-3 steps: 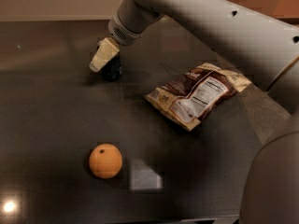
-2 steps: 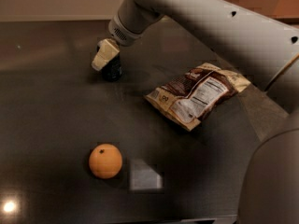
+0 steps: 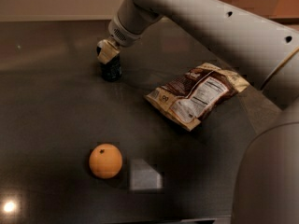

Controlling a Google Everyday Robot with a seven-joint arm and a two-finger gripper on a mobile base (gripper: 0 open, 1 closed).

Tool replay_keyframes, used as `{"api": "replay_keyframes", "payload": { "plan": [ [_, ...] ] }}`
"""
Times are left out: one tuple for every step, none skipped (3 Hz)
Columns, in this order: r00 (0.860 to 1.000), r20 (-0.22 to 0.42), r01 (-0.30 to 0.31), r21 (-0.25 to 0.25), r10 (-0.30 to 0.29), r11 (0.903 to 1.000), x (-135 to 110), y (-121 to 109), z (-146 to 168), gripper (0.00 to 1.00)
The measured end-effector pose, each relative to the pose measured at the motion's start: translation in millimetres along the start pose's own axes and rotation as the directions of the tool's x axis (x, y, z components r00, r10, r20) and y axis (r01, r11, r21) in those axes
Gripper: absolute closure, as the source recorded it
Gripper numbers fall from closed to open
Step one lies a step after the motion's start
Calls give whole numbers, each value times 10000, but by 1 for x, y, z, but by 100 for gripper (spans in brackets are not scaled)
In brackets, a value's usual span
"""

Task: Pick pepsi can

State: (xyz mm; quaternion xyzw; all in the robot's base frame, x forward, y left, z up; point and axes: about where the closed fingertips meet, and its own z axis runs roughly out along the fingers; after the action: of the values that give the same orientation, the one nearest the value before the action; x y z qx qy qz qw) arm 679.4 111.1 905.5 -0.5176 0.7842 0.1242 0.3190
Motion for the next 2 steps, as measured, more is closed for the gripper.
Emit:
{"api": "replay_keyframes", "payload": {
  "plan": [
    [9999,-84,137,-4,-137,9999,0,1,-2,87],
    [9993,-98,365,-166,-367,9992,1,3,-12,100]
  ]
}}
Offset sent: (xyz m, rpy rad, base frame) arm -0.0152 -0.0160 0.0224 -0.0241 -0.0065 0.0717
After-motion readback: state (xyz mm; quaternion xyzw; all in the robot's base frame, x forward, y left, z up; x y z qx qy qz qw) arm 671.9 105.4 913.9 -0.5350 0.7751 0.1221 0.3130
